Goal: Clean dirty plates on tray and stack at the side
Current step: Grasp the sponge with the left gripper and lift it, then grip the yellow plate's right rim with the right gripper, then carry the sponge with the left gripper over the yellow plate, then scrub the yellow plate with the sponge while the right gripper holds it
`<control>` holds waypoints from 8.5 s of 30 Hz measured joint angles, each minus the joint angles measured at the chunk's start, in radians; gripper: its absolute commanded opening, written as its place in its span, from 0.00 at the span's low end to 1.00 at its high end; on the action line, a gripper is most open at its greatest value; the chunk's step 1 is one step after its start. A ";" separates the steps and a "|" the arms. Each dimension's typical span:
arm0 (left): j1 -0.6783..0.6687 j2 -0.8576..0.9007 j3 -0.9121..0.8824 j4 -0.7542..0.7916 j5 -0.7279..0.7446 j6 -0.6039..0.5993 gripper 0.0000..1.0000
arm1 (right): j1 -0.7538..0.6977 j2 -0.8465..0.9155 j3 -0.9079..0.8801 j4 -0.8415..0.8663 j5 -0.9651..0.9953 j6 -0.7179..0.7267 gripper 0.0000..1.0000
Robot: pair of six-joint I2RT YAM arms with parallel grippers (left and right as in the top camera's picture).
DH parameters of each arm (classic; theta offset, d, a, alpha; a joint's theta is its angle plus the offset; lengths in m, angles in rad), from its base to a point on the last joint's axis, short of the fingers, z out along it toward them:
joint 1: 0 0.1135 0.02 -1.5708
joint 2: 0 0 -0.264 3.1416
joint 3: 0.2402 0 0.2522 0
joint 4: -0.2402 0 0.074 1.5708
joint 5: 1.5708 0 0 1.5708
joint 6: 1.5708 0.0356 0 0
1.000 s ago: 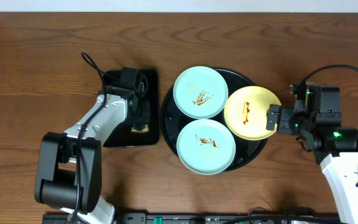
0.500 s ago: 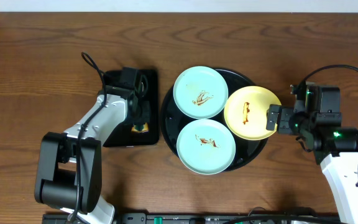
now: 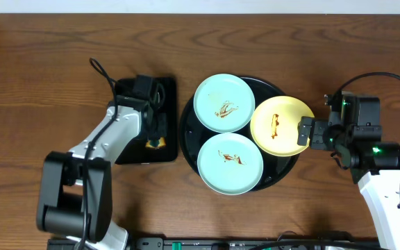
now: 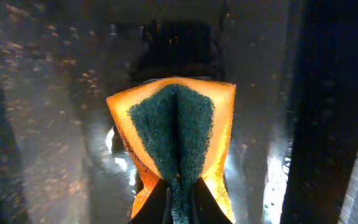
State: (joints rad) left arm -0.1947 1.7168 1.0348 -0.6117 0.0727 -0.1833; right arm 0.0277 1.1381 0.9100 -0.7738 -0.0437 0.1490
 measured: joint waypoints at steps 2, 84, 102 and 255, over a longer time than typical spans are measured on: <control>0.000 -0.038 0.000 -0.006 -0.002 0.000 0.07 | 0.000 0.000 0.000 0.000 0.000 0.000 0.99; 0.119 -0.131 0.005 -0.046 0.008 -0.004 0.08 | -0.003 0.082 0.000 0.041 0.123 0.052 0.88; 0.119 -0.131 0.005 -0.063 -0.013 -0.008 0.07 | -0.055 0.386 0.002 0.177 0.054 0.059 0.52; -0.520 0.336 0.496 0.113 0.172 -0.077 0.07 | -0.055 0.492 0.018 0.184 0.007 0.056 0.01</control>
State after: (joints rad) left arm -0.7147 2.0533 1.5311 -0.4992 0.2443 -0.2604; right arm -0.0277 1.6302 0.9283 -0.5896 -0.0368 0.2047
